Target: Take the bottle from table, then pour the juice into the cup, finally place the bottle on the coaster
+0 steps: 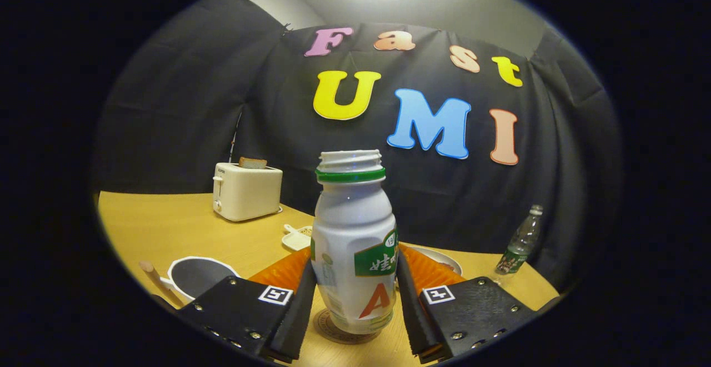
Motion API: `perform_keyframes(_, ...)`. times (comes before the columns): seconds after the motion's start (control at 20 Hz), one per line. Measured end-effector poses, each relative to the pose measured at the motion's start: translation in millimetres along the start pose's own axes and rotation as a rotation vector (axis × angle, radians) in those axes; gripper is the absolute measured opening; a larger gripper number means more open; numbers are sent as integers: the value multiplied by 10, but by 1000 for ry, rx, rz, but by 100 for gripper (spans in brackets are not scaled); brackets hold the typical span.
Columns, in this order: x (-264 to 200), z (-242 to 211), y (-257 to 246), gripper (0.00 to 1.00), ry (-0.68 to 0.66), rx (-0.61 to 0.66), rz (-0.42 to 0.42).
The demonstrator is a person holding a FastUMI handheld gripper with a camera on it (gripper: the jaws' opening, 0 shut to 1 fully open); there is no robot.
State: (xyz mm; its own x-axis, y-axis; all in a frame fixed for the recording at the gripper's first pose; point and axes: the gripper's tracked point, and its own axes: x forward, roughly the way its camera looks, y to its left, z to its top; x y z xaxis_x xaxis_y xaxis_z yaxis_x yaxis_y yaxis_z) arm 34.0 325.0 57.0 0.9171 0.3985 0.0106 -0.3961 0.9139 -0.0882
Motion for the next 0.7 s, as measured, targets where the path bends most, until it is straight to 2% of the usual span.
perform_keyframes(0.2, 116, -164, -10, 70, 35, 79, 12)
perform_keyframes(0.7, 243, -330, -52, 71, 98, 128, 17)
